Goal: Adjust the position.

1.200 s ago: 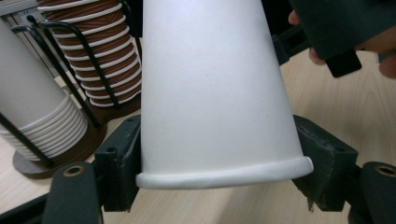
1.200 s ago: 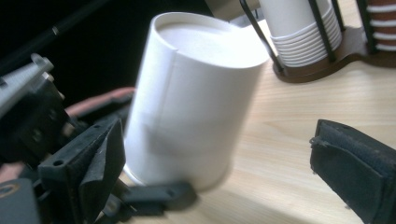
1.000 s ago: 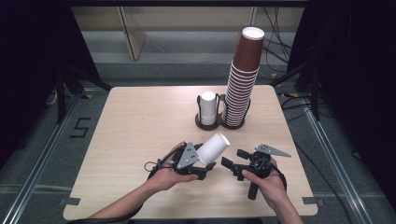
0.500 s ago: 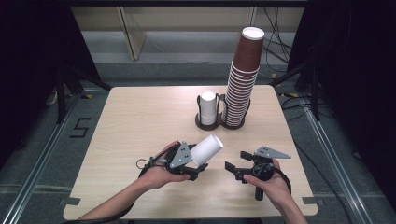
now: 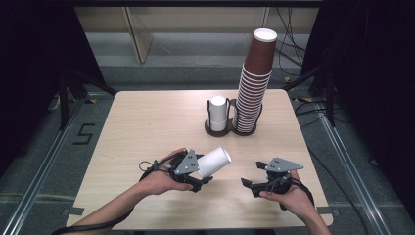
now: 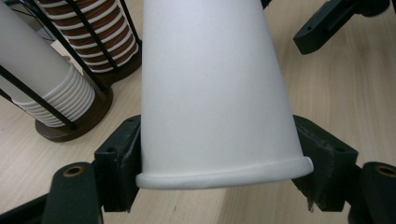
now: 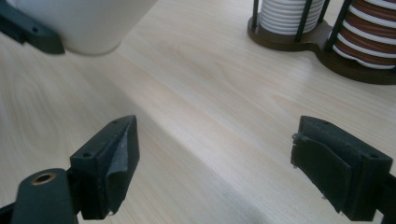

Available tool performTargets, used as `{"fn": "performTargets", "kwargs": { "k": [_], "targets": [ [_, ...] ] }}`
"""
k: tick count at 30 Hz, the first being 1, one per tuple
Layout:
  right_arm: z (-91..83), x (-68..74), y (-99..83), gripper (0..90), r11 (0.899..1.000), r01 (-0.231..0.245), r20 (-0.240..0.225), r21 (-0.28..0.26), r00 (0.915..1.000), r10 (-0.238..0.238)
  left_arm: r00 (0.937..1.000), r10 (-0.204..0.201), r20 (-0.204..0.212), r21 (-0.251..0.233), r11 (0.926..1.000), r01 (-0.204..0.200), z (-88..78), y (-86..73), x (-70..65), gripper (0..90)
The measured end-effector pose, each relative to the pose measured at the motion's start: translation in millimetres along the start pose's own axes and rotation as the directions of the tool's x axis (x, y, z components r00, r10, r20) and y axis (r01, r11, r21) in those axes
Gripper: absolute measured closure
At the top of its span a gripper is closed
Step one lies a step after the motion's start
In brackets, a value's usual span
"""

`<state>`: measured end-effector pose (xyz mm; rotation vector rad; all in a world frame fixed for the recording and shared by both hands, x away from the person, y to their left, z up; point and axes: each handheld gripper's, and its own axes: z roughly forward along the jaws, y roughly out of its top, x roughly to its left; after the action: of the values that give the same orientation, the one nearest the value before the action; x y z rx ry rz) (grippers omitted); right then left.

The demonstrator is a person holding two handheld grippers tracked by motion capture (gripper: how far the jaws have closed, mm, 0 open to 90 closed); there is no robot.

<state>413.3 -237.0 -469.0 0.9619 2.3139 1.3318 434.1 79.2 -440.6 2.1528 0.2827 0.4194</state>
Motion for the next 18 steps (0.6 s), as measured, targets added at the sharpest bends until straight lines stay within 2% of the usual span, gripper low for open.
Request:
{"fn": "performTargets", "kwargs": {
  "k": [1,2,3,4,5,6,7,10,11,13,14,15,18],
  "targets": [
    [-0.2,0.9,-0.1,15.1,0.999,0.045,0.000,0.014,0.9990,-0.045,1.0000,0.009,0.004,0.007,0.9999,-0.009,-0.9,-0.5,0.4,26.0],
    [-0.2,0.9,-0.1,15.1,0.999,0.045,0.000,0.014,0.9990,-0.045,0.9997,0.020,0.015,0.020,0.9996,-0.020,-1.8,-0.8,1.0,26.0],
    [-0.3,1.3,0.2,15.1,0.998,0.064,-0.005,0.026,0.9979,-0.064,0.9993,0.028,0.023,0.029,0.9992,-0.029,-2.5,-1.2,1.1,25.9],
    [-0.5,0.5,0.9,15.1,0.995,0.098,-0.009,0.032,0.9952,-0.098,0.9990,0.038,0.024,0.031,0.9988,-0.039,-2.9,-2.0,0.6,26.0],
    [-0.3,1.0,1.3,15.1,0.992,0.122,-0.015,0.038,0.9925,-0.121,0.9974,0.064,0.034,0.055,0.9963,-0.066,-4.6,-2.1,1.6,26.0],
    [0.1,2.6,1.5,15.1,0.990,0.132,-0.022,0.046,0.9911,-0.131,0.9972,0.056,0.050,0.058,0.9965,-0.059,-5.0,-2.5,0.3,26.0],
    [0.9,1.8,2.3,15.2,0.984,0.173,-0.029,0.048,0.9848,-0.172,0.9963,0.069,0.051,0.064,0.9953,-0.073,-5.9,-3.3,0.0,26.0],
    [2.4,5.7,2.7,15.2,0.977,0.199,-0.057,0.079,0.9791,-0.195,0.9955,0.063,0.071,0.080,0.9945,-0.069,-6.3,-6.3,-2.5,26.1],
    [3.5,5.1,3.7,15.2,0.969,0.235,-0.064,0.082,0.9710,-0.230,0.9947,0.074,0.072,0.095,0.9922,-0.080,-7.2,-6.8,-3.1,26.1],
    [4.9,7.3,4.1,15.2,0.964,0.249,-0.079,0.096,0.9671,-0.242,0.9925,0.087,0.086,0.111,0.9892,-0.096,-7.9,-7.4,-4.5,26.1],
    [6.0,6.7,5.0,15.3,0.956,0.276,-0.086,0.094,0.9594,-0.269,0.9912,0.095,0.092,0.113,0.9880,-0.106,-8.0,-7.4,-5.3,26.1],
    [6.2,8.3,4.8,15.3,0.957,0.271,-0.088,0.105,0.9608,-0.263,0.9897,0.103,0.100,0.118,0.9864,-0.114,-8.6,-7.0,-5.8,26.1],
    [7.7,9.7,5.9,15.3,0.947,0.302,-0.101,0.106,0.9510,-0.292,0.9854,0.119,0.122,0.122,0.9834,-0.134,-8.8,-5.3,-7.4,26.1]
  ]
}}
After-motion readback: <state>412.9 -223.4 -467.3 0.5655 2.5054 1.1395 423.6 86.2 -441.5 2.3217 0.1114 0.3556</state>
